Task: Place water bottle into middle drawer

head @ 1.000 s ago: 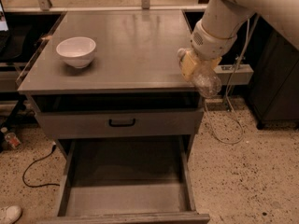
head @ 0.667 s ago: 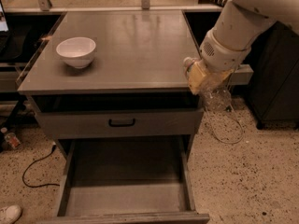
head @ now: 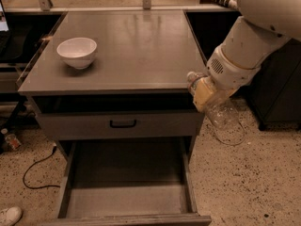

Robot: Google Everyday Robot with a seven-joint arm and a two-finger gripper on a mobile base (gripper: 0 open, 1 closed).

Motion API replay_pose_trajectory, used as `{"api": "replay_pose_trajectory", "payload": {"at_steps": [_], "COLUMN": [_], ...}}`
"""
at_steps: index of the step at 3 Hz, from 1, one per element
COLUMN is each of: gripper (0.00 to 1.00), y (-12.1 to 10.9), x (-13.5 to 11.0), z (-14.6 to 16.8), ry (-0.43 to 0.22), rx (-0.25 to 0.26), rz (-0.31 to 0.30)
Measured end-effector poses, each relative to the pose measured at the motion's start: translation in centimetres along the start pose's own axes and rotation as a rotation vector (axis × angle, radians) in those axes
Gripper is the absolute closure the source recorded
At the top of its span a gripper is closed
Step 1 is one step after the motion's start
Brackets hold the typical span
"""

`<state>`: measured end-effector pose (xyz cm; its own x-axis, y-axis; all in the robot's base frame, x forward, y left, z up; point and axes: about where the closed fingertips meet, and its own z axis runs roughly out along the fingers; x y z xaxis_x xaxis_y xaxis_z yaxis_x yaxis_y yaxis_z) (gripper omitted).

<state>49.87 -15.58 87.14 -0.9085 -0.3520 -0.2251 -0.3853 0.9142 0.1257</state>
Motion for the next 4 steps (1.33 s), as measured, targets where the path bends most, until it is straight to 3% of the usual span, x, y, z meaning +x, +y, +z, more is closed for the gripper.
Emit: {"api": "replay_pose_trajectory", "payload": {"at_steps": [1, 3, 4], "gripper": [1.0, 1.0, 1.0], "y": [1.3, 7.1, 7.3], "x": [1.8, 5.9, 6.2], "z": [3.0, 12.1, 12.3], "ry": [0.041, 0.17, 0.176], "rx": [-0.028, -0.159, -0.162], "rz": [-0.008, -0.011, -0.012]}}
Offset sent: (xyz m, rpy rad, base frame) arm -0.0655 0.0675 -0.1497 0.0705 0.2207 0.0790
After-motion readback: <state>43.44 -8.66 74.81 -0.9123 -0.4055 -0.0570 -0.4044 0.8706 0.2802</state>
